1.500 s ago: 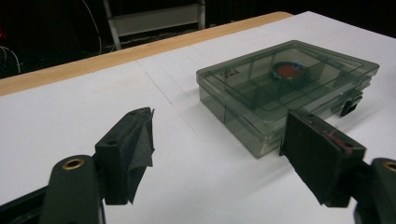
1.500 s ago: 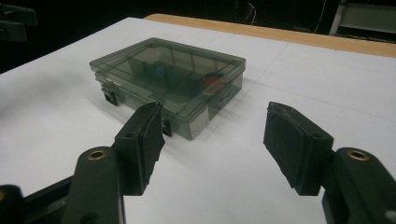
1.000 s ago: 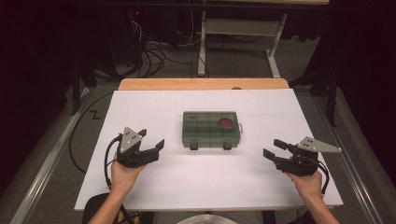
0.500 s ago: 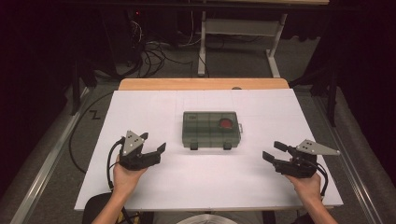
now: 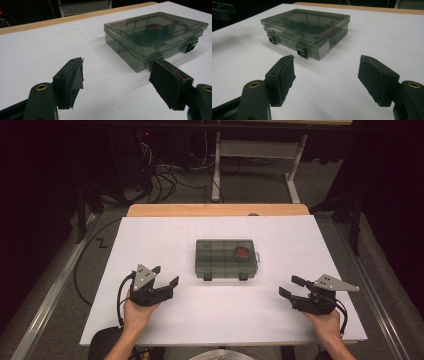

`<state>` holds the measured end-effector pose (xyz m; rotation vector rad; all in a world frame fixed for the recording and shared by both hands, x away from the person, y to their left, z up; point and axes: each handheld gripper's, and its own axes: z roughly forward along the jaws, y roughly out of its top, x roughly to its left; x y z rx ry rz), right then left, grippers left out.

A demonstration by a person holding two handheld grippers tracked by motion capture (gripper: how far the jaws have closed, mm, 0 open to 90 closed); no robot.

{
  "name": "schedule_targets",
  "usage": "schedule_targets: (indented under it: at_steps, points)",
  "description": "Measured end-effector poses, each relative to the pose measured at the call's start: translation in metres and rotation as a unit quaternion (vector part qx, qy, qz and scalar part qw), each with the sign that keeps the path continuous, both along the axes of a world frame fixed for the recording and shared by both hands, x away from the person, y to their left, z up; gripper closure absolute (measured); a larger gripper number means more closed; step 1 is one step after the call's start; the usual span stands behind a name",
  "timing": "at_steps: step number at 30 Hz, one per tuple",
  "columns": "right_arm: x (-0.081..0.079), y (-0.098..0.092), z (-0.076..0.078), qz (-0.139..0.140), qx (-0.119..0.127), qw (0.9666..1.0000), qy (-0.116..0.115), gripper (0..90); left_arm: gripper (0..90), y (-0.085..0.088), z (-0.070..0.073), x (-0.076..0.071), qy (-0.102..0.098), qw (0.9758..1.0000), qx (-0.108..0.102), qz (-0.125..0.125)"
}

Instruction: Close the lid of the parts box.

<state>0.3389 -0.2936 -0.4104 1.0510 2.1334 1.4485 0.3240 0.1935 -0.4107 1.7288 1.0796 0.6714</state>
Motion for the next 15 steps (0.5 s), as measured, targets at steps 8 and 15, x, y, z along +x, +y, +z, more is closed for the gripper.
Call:
schedule_targets:
  at_steps: [8, 15]
  points:
    - [-0.002, -0.007, -0.002, -0.012, 0.013, 0.9997, -0.014, 30.4, 28.1, -0.002, -0.007, 0.001, 0.020, 0.9998, -0.006, -0.002]
    - [-0.001, -0.013, -0.005, -0.025, 0.029, 0.9992, -0.010, 33.1, 28.2, -0.008, -0.008, -0.003, 0.020, 0.9995, -0.008, -0.023]
